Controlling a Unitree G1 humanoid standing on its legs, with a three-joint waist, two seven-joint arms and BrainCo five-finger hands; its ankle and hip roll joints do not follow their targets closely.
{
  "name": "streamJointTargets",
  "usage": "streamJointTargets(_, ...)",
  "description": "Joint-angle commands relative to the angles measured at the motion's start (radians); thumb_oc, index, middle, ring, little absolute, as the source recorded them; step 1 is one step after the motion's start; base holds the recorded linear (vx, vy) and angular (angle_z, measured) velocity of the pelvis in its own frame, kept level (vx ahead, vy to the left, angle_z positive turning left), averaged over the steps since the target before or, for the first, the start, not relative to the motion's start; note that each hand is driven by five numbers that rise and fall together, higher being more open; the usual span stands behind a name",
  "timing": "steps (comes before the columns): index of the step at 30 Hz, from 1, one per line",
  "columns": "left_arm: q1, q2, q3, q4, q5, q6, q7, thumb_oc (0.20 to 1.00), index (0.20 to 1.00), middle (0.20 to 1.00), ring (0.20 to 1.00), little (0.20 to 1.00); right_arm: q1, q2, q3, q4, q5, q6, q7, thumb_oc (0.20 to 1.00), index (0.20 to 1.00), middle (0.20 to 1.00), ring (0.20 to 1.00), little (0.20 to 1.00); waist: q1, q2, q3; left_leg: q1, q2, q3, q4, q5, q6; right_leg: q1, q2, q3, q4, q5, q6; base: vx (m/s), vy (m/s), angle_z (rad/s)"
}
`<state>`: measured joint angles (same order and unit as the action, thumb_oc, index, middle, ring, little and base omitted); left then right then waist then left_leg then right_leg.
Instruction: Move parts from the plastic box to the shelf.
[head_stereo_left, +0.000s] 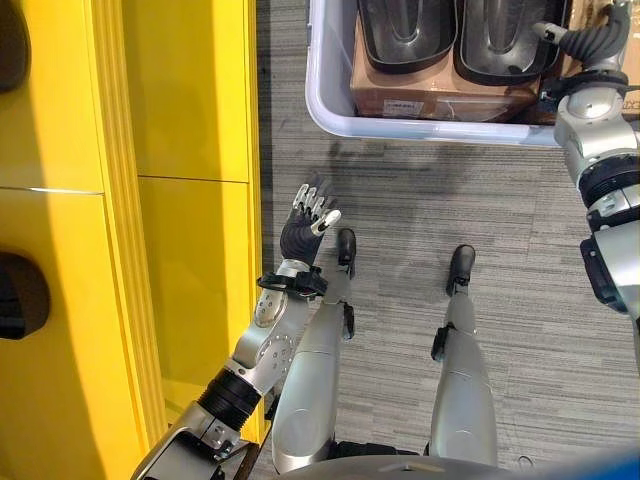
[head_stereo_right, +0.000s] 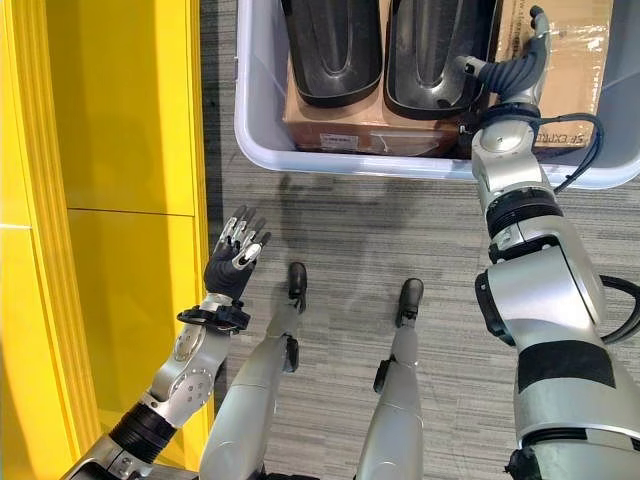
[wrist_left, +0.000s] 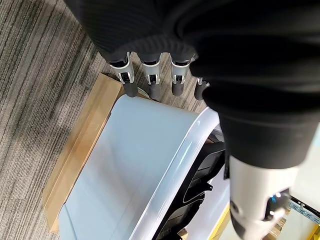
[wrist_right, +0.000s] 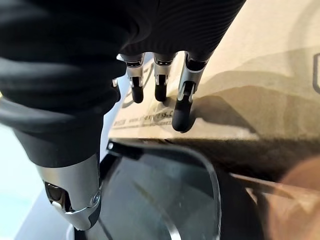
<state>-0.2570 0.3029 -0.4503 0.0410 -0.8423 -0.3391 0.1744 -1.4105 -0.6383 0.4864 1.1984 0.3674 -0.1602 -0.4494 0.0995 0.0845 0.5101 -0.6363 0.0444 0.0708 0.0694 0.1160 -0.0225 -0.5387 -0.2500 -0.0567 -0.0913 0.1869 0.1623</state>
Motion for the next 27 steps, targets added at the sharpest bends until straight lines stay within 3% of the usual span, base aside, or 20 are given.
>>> streamJointTargets(1,0.003,0.042,0.007,-0.087,0.017,-0.056,0.009,1.000,1.000,1.000,1.000,1.000,-0.002,0.016,0.072,-0.059,-0.065,-0.018,-0.015,1.000,1.000,1.000,1.000,1.000,-0.006,0.001,0.010,-0.020,0.067,-0.006,0.042,-0.048,-0.070,0.114,-0.065,-0.028,0.075,-0.087,0.032,0.00,0.000,0.00)
streamJointTargets(7,0.007,0.045,0.025,-0.087,0.019,-0.059,0.013,1.000,1.000,1.000,1.000,1.000,0.009,0.013,0.075,-0.201,-0.117,-0.027,-0.051,1.000,1.000,1.000,1.000,1.000,-0.022,-0.019,0.010,-0.014,0.070,-0.005,0.044,-0.050,-0.072,0.118,-0.060,-0.027,0.078,-0.089,0.030,0.00,0.002,0.02)
streamJointTargets(10,0.019,0.053,0.055,-0.096,0.025,-0.058,0.019,1.000,1.000,1.000,1.000,1.000,0.043,0.002,0.049,-0.482,-0.223,-0.030,-0.092,1.000,1.000,1.000,1.000,1.000,-0.041,-0.045,0.010,0.004,0.076,-0.005,0.052,-0.055,-0.073,0.136,-0.056,-0.025,0.082,-0.086,0.030,-0.01,0.002,0.02)
streamJointTargets(15,0.032,0.067,0.078,-0.101,0.024,-0.056,0.015,1.000,1.000,1.000,1.000,1.000,0.069,0.028,-0.001,-0.647,-0.312,-0.022,-0.108,1.000,1.000,1.000,1.000,1.000,-0.045,-0.066,0.010,0.031,0.083,-0.011,0.053,-0.053,-0.071,0.164,-0.052,-0.027,0.086,-0.081,0.028,-0.01,-0.001,0.00)
streamJointTargets(19,0.047,0.071,0.085,-0.097,0.020,-0.054,0.008,1.000,1.000,1.000,1.000,1.000,0.074,0.058,-0.015,-0.635,-0.316,-0.021,-0.102,1.000,1.000,1.000,1.000,1.000,-0.038,-0.071,0.008,0.048,0.084,-0.015,0.056,-0.057,-0.071,0.185,-0.051,-0.032,0.087,-0.087,0.026,-0.01,-0.003,0.00)
streamJointTargets(27,0.043,0.066,0.079,-0.095,0.010,-0.060,0.012,1.000,1.000,1.000,1.000,1.000,0.016,0.077,0.015,-0.434,-0.254,-0.021,-0.091,1.000,1.000,1.000,1.000,1.000,-0.024,-0.067,0.007,0.048,0.082,-0.014,0.055,-0.057,-0.071,0.190,-0.050,-0.033,0.084,-0.092,0.022,0.00,0.000,0.03)
